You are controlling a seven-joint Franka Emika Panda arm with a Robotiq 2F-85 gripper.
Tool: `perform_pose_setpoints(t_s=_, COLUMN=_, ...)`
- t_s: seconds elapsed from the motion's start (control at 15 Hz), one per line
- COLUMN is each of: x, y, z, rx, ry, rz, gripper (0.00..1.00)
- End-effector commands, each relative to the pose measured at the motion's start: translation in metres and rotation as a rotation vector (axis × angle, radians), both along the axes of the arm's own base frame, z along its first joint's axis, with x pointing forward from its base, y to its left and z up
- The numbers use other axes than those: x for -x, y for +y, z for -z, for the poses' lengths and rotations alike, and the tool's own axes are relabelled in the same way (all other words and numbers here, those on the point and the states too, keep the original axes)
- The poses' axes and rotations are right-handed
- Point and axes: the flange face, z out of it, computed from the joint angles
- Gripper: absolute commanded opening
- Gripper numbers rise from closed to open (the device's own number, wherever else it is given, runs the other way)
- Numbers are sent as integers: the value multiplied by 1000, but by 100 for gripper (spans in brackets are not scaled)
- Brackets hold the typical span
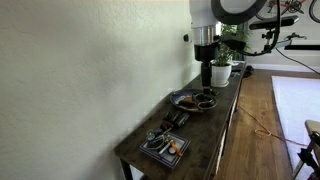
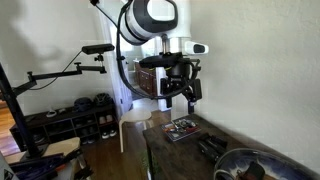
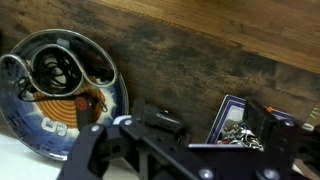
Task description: Put the black gadget on the circle shaped tray and the keys on the square tray
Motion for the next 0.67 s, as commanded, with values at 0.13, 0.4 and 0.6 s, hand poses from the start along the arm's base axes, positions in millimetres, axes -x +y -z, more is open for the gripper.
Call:
perform_pose_setpoints(t_s=0.13, x=-42, y=15, z=17, rx=-4, ry=-16, rz=7, gripper=100)
perform_pose_setpoints(t_s=0.4, x=-47, y=15, z=20, rx=-1, ry=1, rz=4, gripper=100)
perform_pose_setpoints(t_s=0.6, x=-57, y=18, z=25, rx=-2, ry=-2, rz=8, gripper=100)
